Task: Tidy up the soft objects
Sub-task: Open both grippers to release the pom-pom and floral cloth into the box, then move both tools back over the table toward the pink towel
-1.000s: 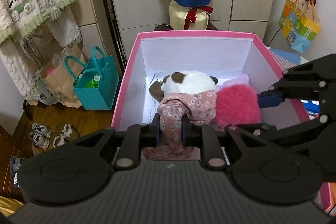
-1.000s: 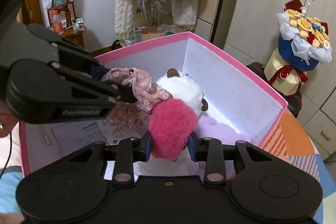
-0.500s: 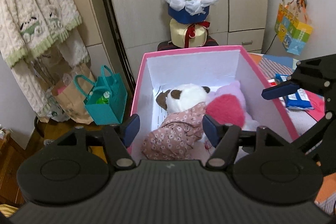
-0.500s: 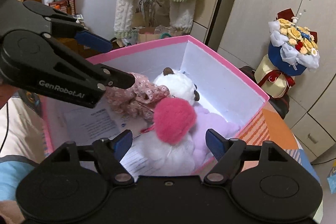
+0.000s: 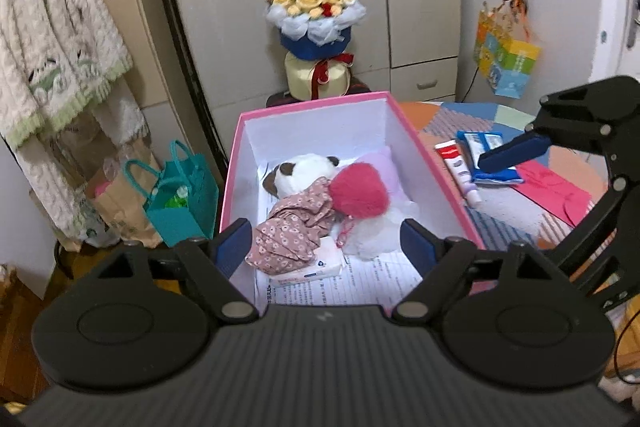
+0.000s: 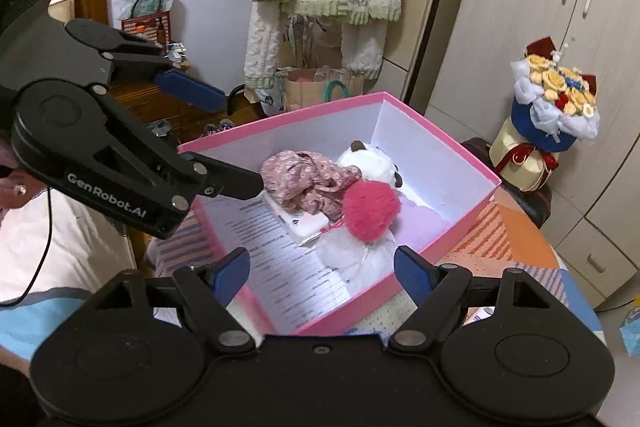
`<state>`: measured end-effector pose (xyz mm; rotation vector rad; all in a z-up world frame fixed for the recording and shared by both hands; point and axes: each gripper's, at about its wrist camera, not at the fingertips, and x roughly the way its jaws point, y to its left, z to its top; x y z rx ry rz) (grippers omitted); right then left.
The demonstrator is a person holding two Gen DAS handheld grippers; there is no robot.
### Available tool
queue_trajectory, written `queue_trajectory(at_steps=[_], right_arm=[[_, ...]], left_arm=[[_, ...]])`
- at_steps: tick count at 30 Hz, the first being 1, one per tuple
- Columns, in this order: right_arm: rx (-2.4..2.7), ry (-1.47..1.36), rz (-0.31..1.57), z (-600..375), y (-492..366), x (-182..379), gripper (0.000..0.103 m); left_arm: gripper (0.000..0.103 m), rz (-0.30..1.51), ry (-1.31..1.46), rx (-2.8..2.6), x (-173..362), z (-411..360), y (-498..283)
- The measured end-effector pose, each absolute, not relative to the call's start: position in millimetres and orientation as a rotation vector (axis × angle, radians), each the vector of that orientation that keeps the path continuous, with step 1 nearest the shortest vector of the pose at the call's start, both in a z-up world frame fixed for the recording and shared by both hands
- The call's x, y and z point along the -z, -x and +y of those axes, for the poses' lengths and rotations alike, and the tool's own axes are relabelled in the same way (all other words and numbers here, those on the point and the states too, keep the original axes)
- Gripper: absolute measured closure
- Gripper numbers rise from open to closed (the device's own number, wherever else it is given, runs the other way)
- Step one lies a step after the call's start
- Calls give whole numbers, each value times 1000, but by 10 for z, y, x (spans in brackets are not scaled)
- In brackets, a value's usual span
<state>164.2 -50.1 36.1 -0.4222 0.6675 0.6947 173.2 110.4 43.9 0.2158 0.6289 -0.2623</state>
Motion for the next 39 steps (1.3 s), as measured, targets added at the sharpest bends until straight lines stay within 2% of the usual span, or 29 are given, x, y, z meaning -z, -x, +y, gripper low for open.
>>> queue_trajectory(at_steps=[13,16,18,23,28,39], right_arm=[[-697,499,607,-672,-1033,-504,13],[-704,493,563,-791,-874,-537,12],[-685,498,520,-898,-728,-547,12],[-640,457,469,-1243,-430,-451,11],[-600,383,497,-1652,-308,-238,10],[-439,292,453,-2376,-504,275,10]], left_arm=[[12,588,-262,367,-700,882,-1126],[8,580,-276,382,-709,810,-1017],[0,574,-265,380,-697,763,-966],[0,619,-249,399,-646,555,-912],[0,664,-236,466,-507,250,-918],[2,730,-171,648,-36,-417,-1183]])
